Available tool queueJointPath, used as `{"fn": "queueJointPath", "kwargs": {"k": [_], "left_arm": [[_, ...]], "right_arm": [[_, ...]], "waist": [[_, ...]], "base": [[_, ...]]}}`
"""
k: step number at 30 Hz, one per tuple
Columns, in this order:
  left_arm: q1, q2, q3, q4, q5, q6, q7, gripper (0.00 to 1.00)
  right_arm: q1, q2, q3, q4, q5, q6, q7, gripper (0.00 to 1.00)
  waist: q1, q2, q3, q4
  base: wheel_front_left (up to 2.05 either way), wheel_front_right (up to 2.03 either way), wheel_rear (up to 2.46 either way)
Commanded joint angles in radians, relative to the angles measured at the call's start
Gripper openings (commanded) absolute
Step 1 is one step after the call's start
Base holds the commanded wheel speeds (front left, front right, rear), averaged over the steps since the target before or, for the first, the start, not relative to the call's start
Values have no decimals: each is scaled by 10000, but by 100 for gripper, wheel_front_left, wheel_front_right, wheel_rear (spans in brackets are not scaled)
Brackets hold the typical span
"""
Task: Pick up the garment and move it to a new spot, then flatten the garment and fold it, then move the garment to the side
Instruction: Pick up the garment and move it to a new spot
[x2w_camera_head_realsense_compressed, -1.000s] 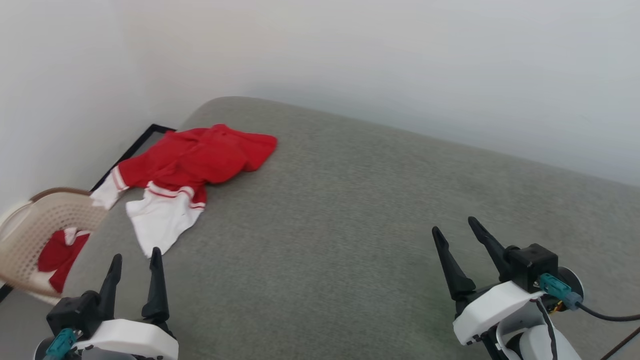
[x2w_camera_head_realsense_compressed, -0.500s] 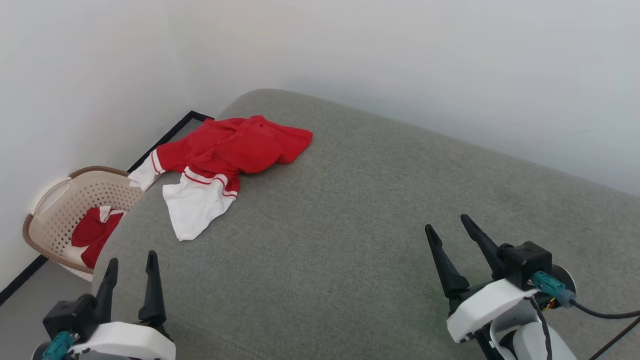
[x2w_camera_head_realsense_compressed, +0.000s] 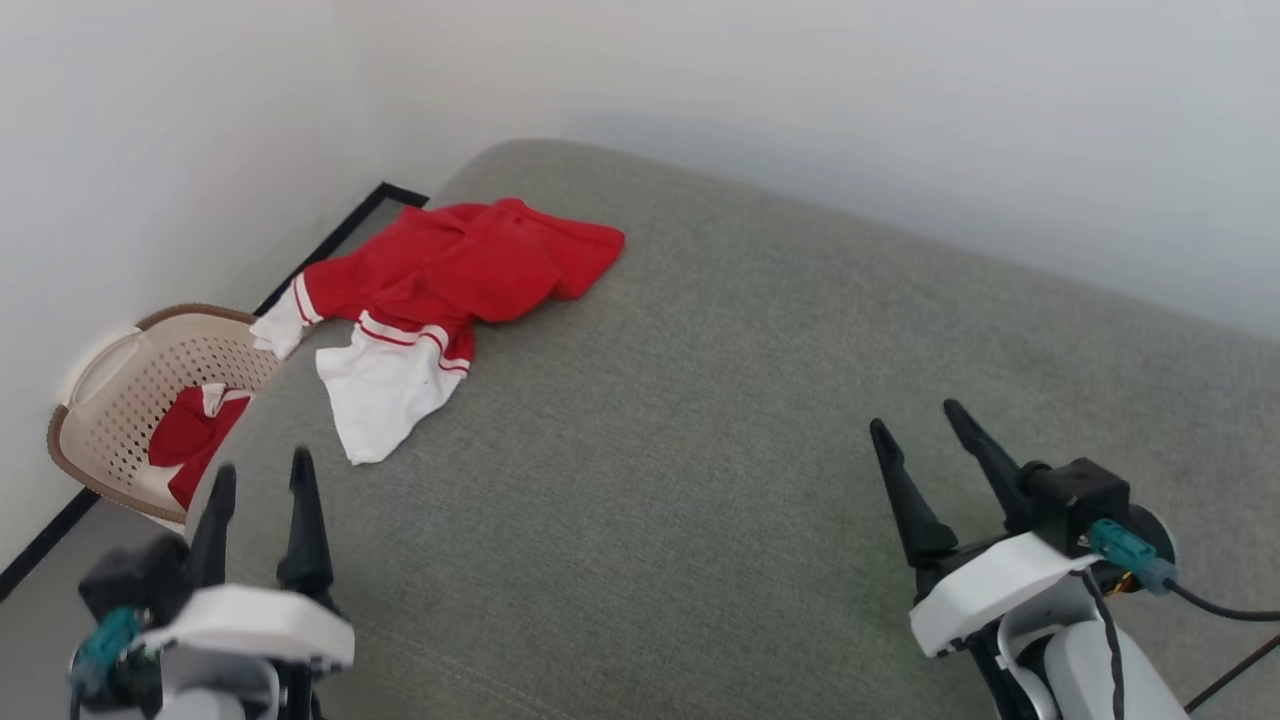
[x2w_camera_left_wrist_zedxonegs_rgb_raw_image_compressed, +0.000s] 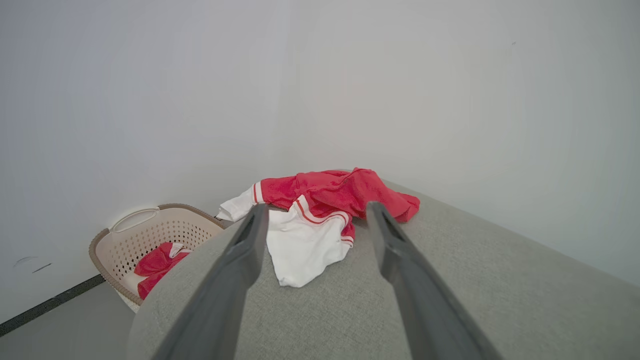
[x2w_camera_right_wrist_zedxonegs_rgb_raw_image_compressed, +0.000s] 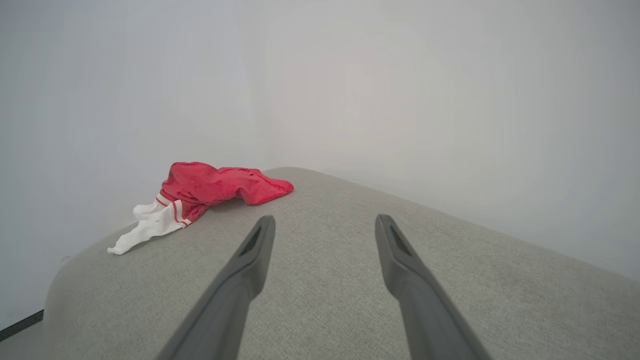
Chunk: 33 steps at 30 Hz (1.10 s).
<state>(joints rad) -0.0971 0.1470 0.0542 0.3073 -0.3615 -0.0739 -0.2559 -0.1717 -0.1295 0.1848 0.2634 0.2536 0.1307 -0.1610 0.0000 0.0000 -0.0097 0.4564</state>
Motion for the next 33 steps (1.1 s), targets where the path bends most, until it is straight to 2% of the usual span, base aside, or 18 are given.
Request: {"fn": "queueJointPath", "kwargs": {"k": [1, 12, 24, 33], "left_arm": [[-426, -1, -15, 130, -105, 16, 38, 100], [-2689, 329, -71, 1750, -373, -91, 294, 100], [-5916, 957, -228, 4711, -863, -460, 310, 100], [-8158, 1425, -499, 7086, -1290, -557, 842, 100]], "right_arm": [[-113, -58, -97, -112, -111, 2, 45, 100], [-509, -384, -334, -735, -287, 2, 353, 100], [-1021, -881, -392, -1741, -526, 2, 931, 100], [-1471, -1240, -353, -2527, -677, 2, 1327, 100]], "waist": [[0, 0, 268, -121], [0, 0, 1386, -518], [0, 0, 3121, -1175], [0, 0, 4440, -1753]], "base": [[0, 0, 0], [0, 0, 0], [0, 0, 0], [0, 0, 0]]}}
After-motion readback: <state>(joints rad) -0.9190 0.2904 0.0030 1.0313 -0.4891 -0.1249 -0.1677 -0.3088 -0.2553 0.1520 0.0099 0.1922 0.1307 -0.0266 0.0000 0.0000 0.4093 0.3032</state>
